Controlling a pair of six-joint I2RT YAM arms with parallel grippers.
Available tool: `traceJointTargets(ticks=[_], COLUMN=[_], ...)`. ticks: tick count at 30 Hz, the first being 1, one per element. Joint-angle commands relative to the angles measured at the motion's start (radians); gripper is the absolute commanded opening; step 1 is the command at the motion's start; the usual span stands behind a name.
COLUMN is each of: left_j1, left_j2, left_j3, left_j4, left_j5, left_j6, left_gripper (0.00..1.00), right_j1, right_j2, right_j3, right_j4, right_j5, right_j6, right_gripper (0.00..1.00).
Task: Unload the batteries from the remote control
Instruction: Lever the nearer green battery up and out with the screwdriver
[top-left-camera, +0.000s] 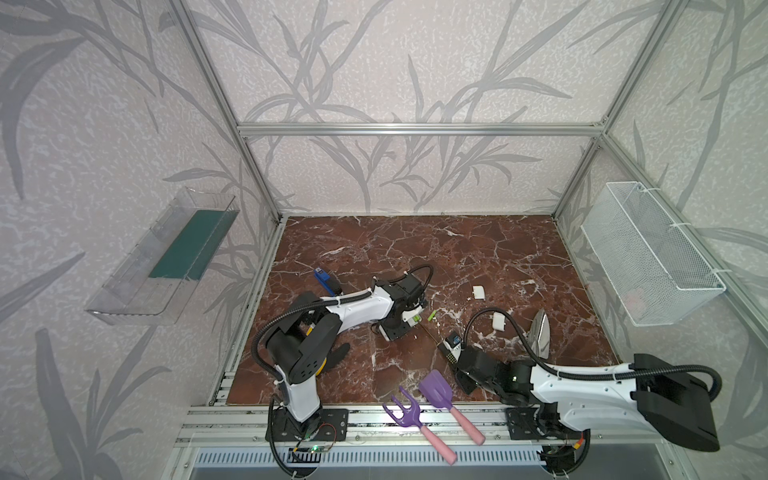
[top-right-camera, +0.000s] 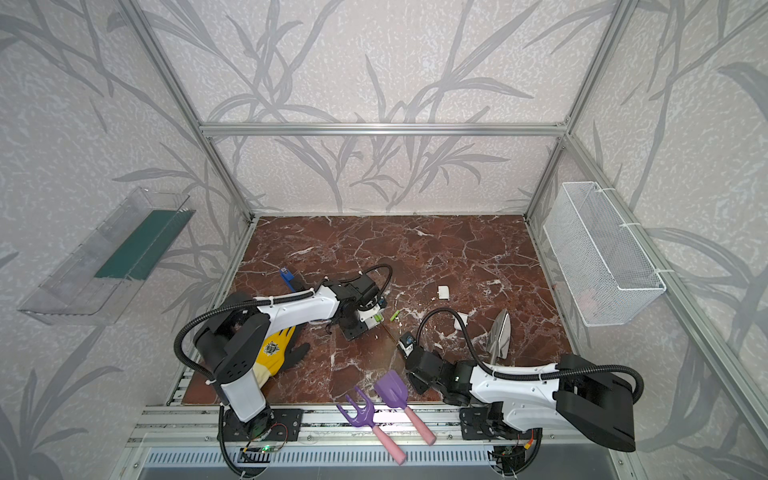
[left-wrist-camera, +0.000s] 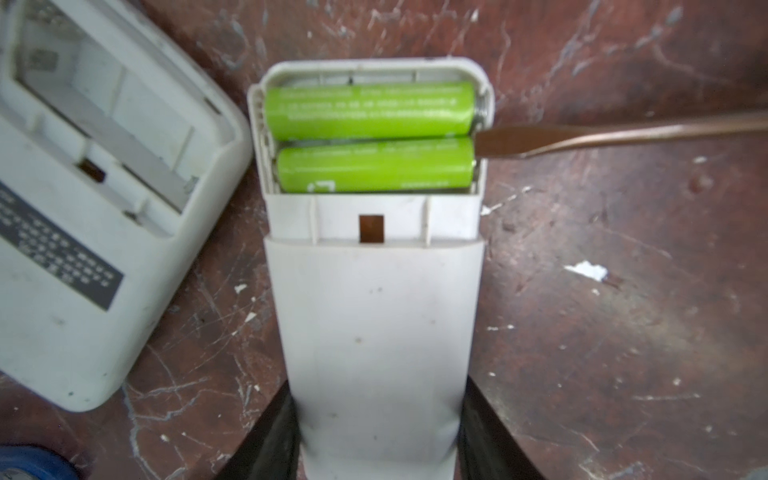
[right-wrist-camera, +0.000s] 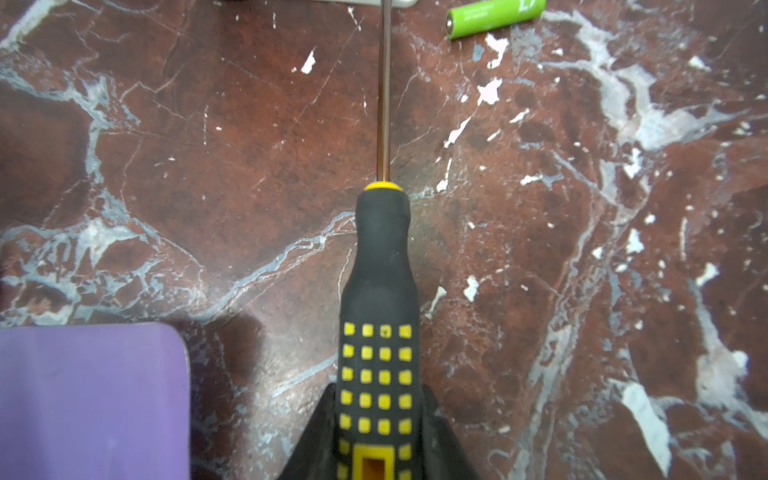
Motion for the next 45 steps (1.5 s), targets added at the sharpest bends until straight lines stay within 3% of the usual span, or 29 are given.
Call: traceJointTargets(ticks=[1, 15, 45], left_j1=[-0.042, -0.041, -0.010], left_j2=[0.001, 0.013, 0.003], left_j3=[0.000, 0.005, 0.000], left_j4=[-0.051, -0.073, -0.016], left_j5=[0.217, 0.189, 0.014], left_j6=[0.066, 0.058, -0.020], left_gripper=[0.37, 0.37, 0.37], right_j1=[-0.003, -0.003, -0.003], right_j2=[0.011, 0.027, -0.046], right_j3=[-0.018, -0.025, 0.037], right_j4=[0.143, 0.198, -0.009], right_j5=[0.058, 0.073, 0.053], right_j6=[-0.001, -0.011, -0.031], right_gripper=[0.00, 0.00, 0.00])
